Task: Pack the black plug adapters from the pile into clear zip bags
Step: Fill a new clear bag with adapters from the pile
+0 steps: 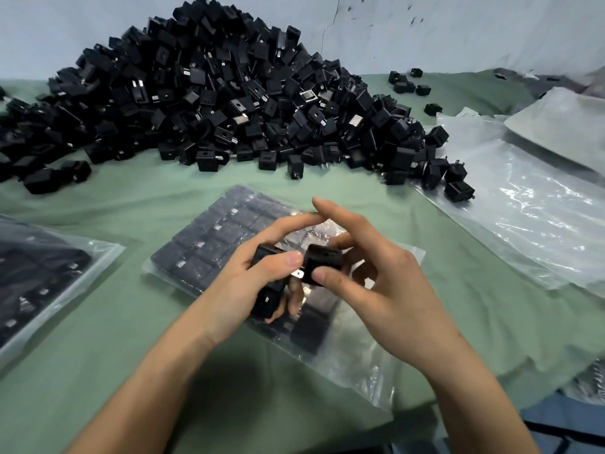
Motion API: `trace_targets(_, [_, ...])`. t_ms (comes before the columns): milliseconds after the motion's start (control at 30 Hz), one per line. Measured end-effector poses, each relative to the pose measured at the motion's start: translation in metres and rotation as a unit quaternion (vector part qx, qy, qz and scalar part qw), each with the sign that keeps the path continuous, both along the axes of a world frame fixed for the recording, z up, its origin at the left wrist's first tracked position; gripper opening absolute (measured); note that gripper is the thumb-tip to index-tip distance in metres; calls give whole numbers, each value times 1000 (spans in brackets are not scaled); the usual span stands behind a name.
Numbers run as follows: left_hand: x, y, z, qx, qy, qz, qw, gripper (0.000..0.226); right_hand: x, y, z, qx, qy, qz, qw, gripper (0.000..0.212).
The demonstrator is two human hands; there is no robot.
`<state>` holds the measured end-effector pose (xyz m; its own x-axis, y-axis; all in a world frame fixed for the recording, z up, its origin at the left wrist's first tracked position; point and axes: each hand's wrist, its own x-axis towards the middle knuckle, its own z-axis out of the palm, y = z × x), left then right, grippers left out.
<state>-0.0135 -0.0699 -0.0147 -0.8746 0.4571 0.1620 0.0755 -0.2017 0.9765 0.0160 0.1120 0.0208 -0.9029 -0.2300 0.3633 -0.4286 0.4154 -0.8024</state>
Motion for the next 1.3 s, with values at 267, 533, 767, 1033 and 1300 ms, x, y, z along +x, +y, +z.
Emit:
trace_targets(267, [-2,-1,9,134,-56,3,989,56,13,72,-16,-194,-106,-180,958,32])
trace_targets(533, [-2,-2,9,176,-78,-9,981,56,37,94,-38,-108,-167,-224,954,29])
trace_targets(767, [-3,-3,7,183,-83,-6,980,56,42,61,-55,4,-72,-238,968,33])
trace_targets(1033, [-4,-3,7,173,-75,-9,982,55,43,83,-50,140,-35,-60,988,22])
trace_targets(1300, [-4,-3,5,174,-74,-9,982,55,32,74,-54,242,-10,-96,965,33])
